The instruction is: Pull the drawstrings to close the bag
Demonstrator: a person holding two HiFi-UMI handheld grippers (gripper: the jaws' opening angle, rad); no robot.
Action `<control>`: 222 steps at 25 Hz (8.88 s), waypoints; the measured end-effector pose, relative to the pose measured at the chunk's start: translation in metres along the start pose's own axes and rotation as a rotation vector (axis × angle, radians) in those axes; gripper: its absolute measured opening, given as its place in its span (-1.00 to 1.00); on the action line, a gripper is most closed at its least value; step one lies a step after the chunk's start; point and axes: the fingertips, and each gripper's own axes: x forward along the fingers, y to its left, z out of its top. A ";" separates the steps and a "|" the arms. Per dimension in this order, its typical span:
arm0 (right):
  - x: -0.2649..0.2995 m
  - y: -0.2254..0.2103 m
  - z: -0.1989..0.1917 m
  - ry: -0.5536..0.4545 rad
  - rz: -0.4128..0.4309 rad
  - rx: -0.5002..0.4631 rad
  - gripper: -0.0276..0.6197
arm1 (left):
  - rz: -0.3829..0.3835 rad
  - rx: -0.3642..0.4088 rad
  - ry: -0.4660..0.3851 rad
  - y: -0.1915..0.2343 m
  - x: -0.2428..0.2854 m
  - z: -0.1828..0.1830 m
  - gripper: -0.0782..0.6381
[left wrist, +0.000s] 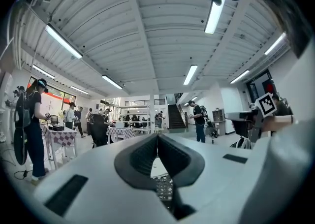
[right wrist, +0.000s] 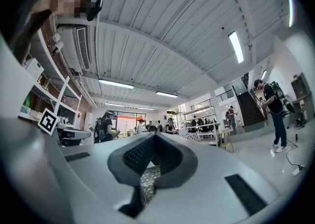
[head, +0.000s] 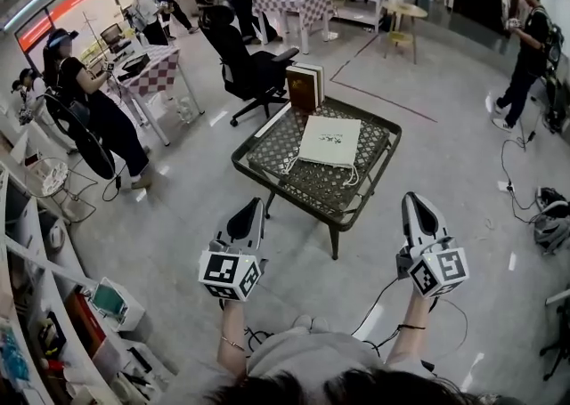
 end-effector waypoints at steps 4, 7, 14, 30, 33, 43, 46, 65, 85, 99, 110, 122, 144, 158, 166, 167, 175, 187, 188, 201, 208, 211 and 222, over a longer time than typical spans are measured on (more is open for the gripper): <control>0.007 -0.001 -0.004 0.013 0.001 0.004 -0.85 | 0.014 -0.007 0.015 -0.001 -0.001 -0.006 -0.71; 0.013 0.000 -0.007 0.017 0.011 0.015 -0.85 | 0.023 -0.023 0.021 0.003 0.000 -0.010 -0.71; 0.040 -0.004 -0.018 0.029 0.007 0.023 -0.85 | 0.007 -0.030 0.026 0.017 0.019 -0.016 -0.71; 0.160 -0.011 -0.053 0.059 -0.087 0.033 -0.85 | -0.083 -0.066 0.042 0.122 0.125 -0.040 -0.71; 0.178 -0.012 -0.061 0.066 -0.109 0.040 -0.85 | -0.114 -0.065 0.049 0.134 0.144 -0.044 -0.71; 0.211 -0.014 -0.091 0.089 -0.179 0.064 -0.85 | -0.197 -0.069 0.084 0.162 0.185 -0.071 -0.71; 0.218 -0.018 -0.097 0.090 -0.189 0.086 -0.85 | -0.218 -0.076 0.094 0.164 0.196 -0.076 -0.71; 0.285 -0.089 -0.172 0.272 -0.240 0.165 -0.85 | -0.291 -0.161 0.330 0.161 0.301 -0.154 -0.71; 0.329 -0.155 -0.228 0.415 -0.210 0.219 -0.85 | -0.276 -0.428 0.512 0.159 0.374 -0.222 -0.71; 0.324 -0.169 -0.314 0.606 -0.262 0.327 -0.85 | -0.385 -0.318 0.757 0.150 0.389 -0.290 -0.71; 0.316 -0.164 -0.374 0.776 -0.266 0.331 -0.85 | -0.410 -0.208 0.877 0.154 0.390 -0.343 -0.71; 0.297 -0.165 -0.434 0.999 -0.242 0.299 -0.56 | -0.439 -0.121 0.966 0.158 0.389 -0.386 -0.69; 0.285 -0.167 -0.485 1.188 -0.183 0.206 -0.31 | -0.563 0.065 1.113 0.137 0.390 -0.449 -0.28; 0.283 -0.165 -0.490 1.275 -0.111 0.086 -0.54 | -0.537 0.170 1.103 0.135 0.388 -0.454 -0.38; 0.282 -0.168 -0.491 1.306 -0.100 0.037 -0.70 | -0.518 0.162 1.110 0.134 0.387 -0.455 -0.49; 0.282 -0.168 -0.491 1.309 -0.099 0.034 -0.71 | -0.515 0.165 1.114 0.135 0.387 -0.454 -0.53; 0.282 -0.168 -0.490 1.333 -0.105 0.016 -0.78 | -0.518 0.163 1.128 0.136 0.386 -0.455 -0.61; 0.283 -0.166 -0.489 1.347 -0.078 0.002 -0.84 | -0.507 0.113 1.163 0.138 0.386 -0.452 -0.68; 0.283 -0.165 -0.489 1.346 -0.076 0.003 -0.84 | -0.506 0.114 1.165 0.138 0.386 -0.453 -0.69; 0.288 -0.162 -0.476 1.317 -0.076 -0.022 -0.84 | -0.467 0.124 1.177 0.141 0.386 -0.449 -0.70; 0.294 -0.162 -0.454 1.284 -0.083 -0.056 -0.84 | -0.449 0.146 1.153 0.144 0.388 -0.429 -0.70; 0.301 -0.164 -0.441 1.251 -0.096 -0.071 -0.85 | -0.448 0.148 1.118 0.146 0.395 -0.418 -0.70; 0.324 -0.178 -0.393 1.154 -0.134 -0.109 -0.84 | -0.416 0.095 1.001 0.151 0.417 -0.369 -0.70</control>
